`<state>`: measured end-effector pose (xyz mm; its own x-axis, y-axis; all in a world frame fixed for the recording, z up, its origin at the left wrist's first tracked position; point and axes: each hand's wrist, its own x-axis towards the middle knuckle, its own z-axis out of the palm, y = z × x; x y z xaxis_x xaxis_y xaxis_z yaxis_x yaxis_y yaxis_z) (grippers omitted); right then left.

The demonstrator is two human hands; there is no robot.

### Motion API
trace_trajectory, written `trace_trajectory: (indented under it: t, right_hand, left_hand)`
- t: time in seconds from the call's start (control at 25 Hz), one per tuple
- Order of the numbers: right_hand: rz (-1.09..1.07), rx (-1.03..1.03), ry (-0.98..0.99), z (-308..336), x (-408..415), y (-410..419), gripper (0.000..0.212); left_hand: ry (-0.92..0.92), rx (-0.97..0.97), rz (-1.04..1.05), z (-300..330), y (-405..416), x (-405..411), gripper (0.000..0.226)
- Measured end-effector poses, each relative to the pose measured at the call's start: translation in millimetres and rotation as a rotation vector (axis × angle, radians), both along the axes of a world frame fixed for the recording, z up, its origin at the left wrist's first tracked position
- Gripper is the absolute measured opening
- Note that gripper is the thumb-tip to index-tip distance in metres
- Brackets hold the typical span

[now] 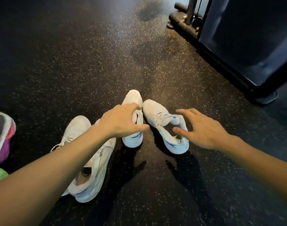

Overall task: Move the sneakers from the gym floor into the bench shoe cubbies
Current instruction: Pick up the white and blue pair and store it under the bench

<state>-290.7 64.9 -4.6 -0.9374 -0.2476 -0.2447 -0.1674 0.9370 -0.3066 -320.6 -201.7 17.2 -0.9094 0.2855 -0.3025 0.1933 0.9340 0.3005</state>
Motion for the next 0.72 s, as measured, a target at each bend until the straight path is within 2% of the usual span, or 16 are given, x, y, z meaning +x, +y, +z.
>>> trace_trajectory:
  t: [0.32,0.48,0.6,0.72]
  right_hand:
    - [0.045,0.037,-0.106,-71,16,-8,0.063]
    - [0.082,0.123,-0.175,-82,17,-12,0.056]
    - [0.072,0.156,-0.147,-88,16,-15,0.036]
    - [0.054,0.143,-0.103,-87,15,-18,0.019]
  left_hand:
    - [0.009,-0.059,0.008,-76,-6,-2,0.055]
    - [-0.064,-0.265,-0.009,-93,-5,2,0.066]
    - [-0.013,-0.37,0.004,-100,0,7,0.026]
    - [0.075,-0.369,-0.033,-96,1,11,0.02]
